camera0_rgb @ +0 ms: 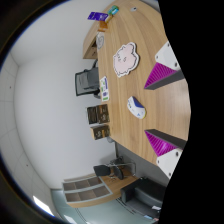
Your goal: Arrange mouse
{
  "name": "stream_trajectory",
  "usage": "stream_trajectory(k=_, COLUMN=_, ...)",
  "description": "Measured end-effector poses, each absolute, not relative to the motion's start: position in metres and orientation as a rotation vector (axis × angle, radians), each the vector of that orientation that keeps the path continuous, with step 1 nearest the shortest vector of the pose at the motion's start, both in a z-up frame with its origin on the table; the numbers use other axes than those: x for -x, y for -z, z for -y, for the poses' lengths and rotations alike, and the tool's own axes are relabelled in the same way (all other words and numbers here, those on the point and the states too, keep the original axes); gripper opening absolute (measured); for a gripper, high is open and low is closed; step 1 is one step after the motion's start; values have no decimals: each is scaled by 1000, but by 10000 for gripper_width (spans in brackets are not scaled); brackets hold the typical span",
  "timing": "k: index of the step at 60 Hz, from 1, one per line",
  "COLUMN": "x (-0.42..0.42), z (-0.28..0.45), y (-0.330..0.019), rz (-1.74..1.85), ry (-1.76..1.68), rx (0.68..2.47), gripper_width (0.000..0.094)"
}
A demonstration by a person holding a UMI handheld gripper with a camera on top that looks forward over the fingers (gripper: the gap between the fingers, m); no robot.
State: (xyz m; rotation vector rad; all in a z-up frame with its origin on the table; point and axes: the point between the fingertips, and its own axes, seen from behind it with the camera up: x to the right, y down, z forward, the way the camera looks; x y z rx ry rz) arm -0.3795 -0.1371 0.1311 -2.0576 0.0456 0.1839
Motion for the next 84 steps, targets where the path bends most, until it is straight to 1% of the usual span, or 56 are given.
stream_trajectory(k=7, x=411, z=113, y=-102, rz=-41, ry=-208, rx=2094, gripper_width=823)
stream_trajectory(k=13, x=414, z=84, y=-69, rz=-27, ry=-185, rx=2141, gripper_width=828)
stream_trajectory(k=24, x=406, z=18, y=-19, rz=-2, ry=-174, rx=2194, gripper_width=826)
stream_trajectory(k=32, x=409, z=-27, y=4, rz=-33, ry=-224, rx=2223, gripper_width=825)
stream_trajectory(k=34, x=406, z=-41, y=2, rz=-19, ry=-206, rx=2198, gripper_width=828)
stream_trajectory(k=36, x=406, z=-51, y=7, rz=0, ry=-192, rx=2209, gripper_width=825)
stream_trajectory(k=43, x=413, z=-80, y=4, rz=-20, ry=-196, rx=2216, gripper_width=825)
stream_trajectory(k=47, x=414, z=-94, y=5, rz=-13, ry=-165, rx=2209, gripper_width=803)
stream_trajectory(k=49, x=413, z=-98, y=7, rz=12, ry=-124, rx=2215, gripper_width=748)
stream_trajectory(k=50, x=411, z=-100, y=9, rz=28, ry=-96, rx=2218, gripper_width=697)
stream_trajectory(k=51, x=407, z=-100, y=11, rz=44, ry=-60, rx=2222, gripper_width=608)
stream_trajectory(k=52, x=407, z=-101, y=11, rz=62, ry=-32, rx=2219, gripper_width=567)
stream_trajectory(k=55, x=408, z=-98, y=12, rz=39, ry=-33, rx=2218, gripper_width=517)
stream_trajectory(k=56, x=408, z=-96, y=13, rz=12, ry=-38, rx=2225, gripper_width=484)
stream_trajectory(k=62, x=407, z=-95, y=16, rz=-50, ry=1, rx=2295, gripper_width=382)
stream_trajectory(k=66, x=407, z=-95, y=14, rz=-50, ry=36, rx=2325, gripper_width=346)
stream_trajectory(k=72, x=409, z=-91, y=7, rz=-102, ry=0, rx=2347, gripper_width=347)
stream_trajectory(k=78, x=385, z=-99, y=-31, rz=-144, ry=27, rx=2280, gripper_width=349)
stream_trajectory(k=84, x=325, z=-115, y=-67, rz=-196, ry=33, rx=2220, gripper_width=348)
